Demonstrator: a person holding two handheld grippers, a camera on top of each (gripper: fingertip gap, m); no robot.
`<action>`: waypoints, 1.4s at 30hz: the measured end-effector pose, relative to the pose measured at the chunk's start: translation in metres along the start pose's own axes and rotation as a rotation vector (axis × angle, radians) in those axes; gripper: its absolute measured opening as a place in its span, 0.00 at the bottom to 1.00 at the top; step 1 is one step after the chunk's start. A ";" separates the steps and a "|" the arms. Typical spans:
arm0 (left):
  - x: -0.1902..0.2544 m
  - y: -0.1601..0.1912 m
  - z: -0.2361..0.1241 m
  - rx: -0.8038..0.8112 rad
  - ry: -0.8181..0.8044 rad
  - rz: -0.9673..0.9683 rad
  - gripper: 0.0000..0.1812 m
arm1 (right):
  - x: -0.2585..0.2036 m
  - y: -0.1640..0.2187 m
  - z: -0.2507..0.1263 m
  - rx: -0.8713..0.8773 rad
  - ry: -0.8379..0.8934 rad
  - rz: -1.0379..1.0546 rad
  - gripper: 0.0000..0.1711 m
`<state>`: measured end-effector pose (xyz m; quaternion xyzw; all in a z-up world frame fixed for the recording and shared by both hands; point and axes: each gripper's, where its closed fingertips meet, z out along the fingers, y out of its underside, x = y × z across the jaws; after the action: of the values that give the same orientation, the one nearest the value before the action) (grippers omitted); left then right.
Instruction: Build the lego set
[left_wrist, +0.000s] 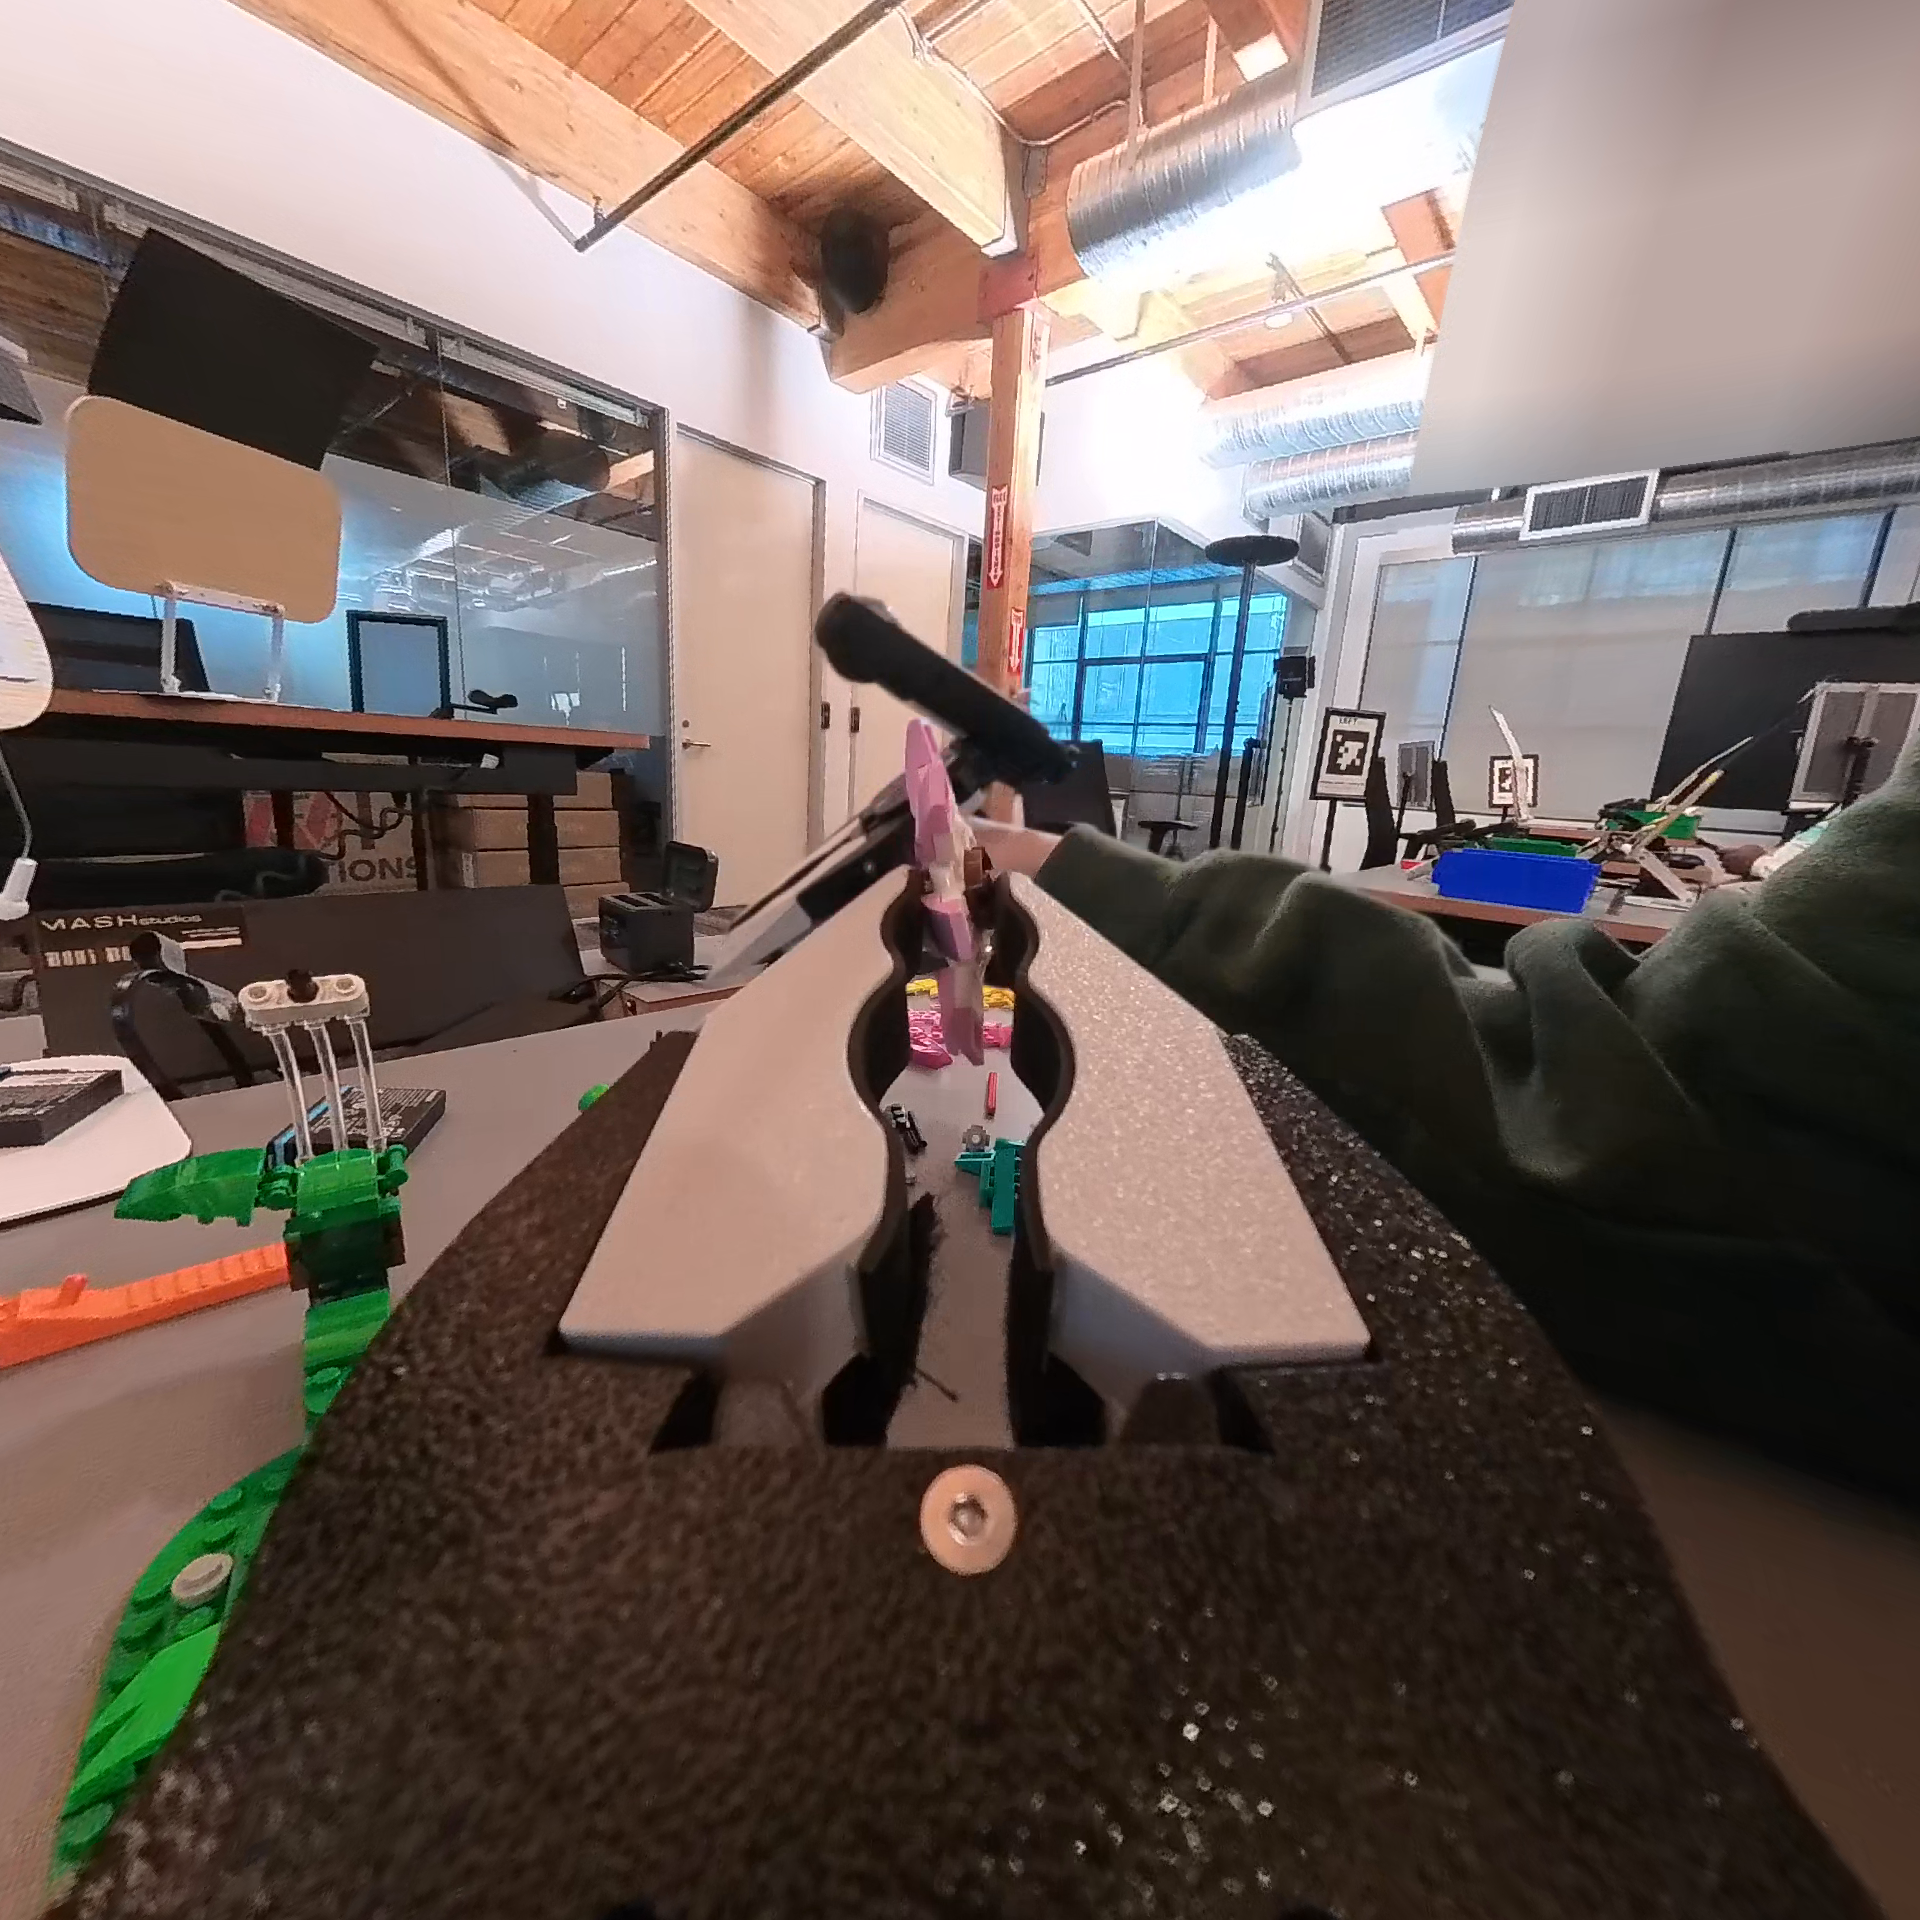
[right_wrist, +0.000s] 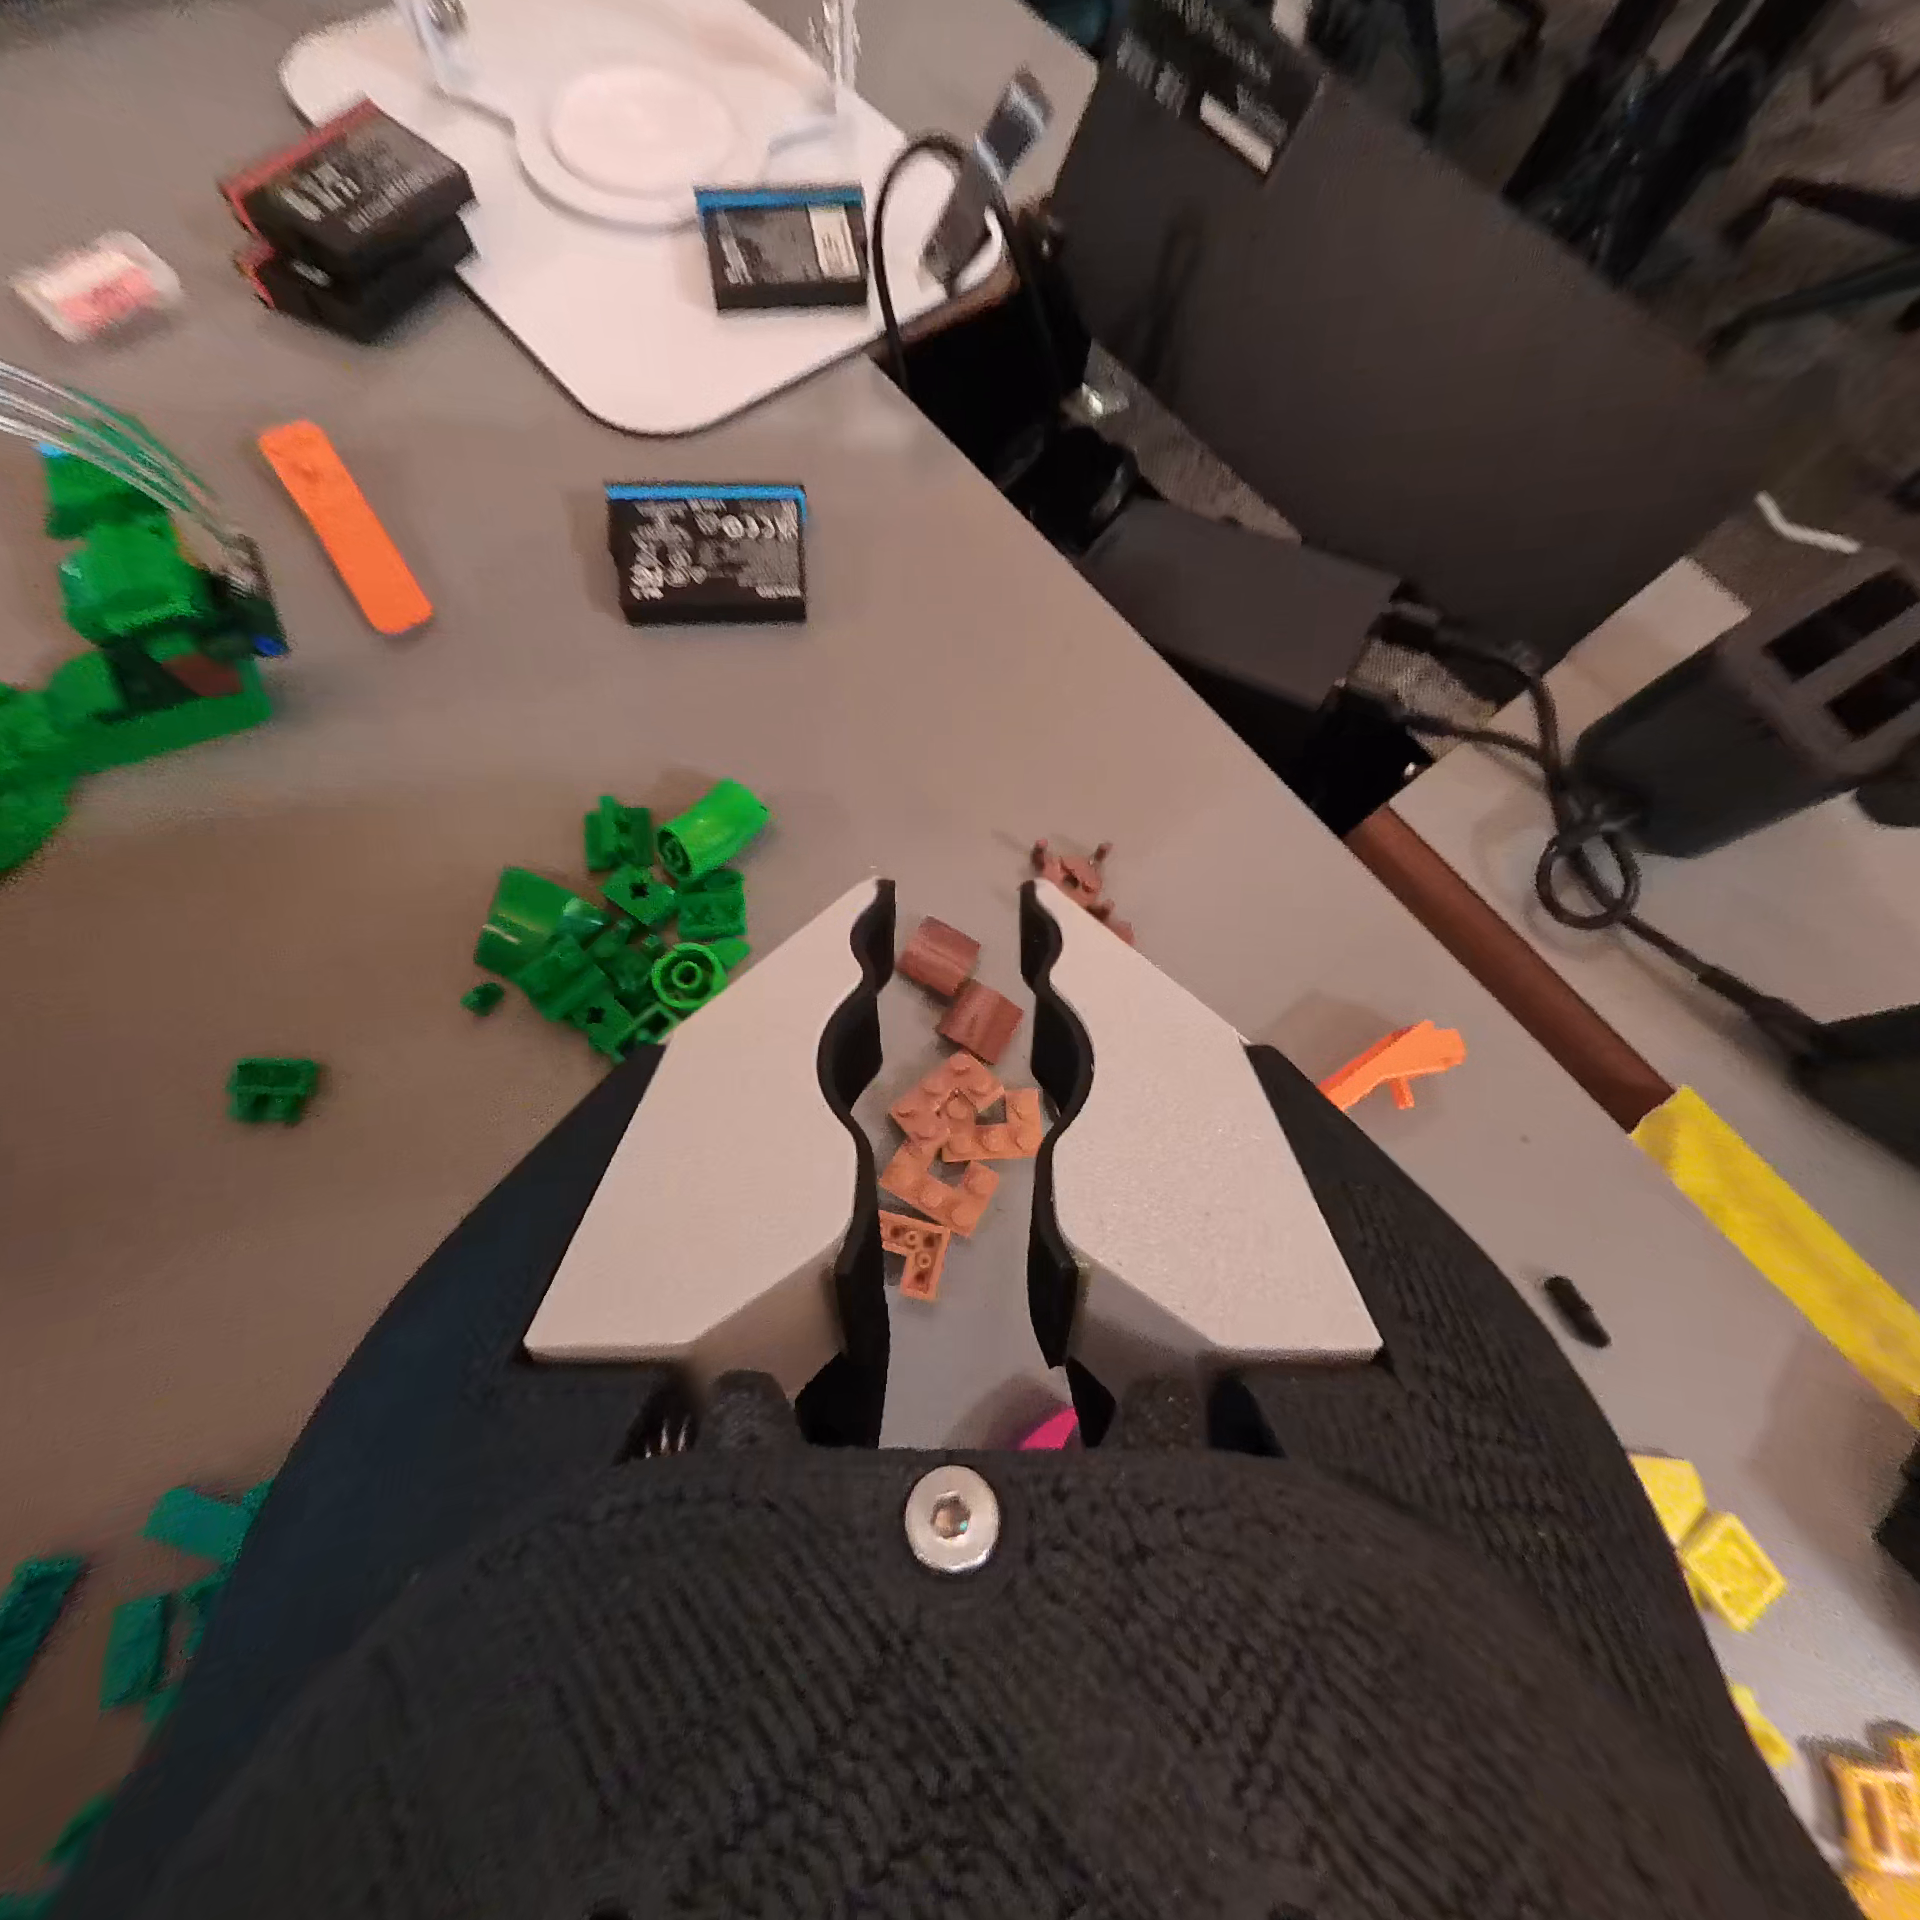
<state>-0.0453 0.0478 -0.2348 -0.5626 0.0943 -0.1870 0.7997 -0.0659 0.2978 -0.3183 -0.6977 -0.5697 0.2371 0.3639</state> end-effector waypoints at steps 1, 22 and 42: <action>0.000 0.000 0.000 0.000 0.000 0.000 0.05 | 0.001 0.006 0.005 -0.024 0.001 0.004 0.14; 0.000 0.000 0.000 0.000 0.003 0.001 0.05 | -0.002 0.038 0.038 -0.148 -0.018 0.095 0.10; -0.004 -0.002 -0.001 0.015 -0.020 -0.012 0.05 | -0.149 0.015 0.000 -0.119 -0.647 -0.378 0.09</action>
<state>-0.0499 0.0477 -0.2339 -0.5590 0.0816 -0.1870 0.8037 -0.0921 0.1524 -0.3425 -0.4893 -0.7865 0.3406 0.1614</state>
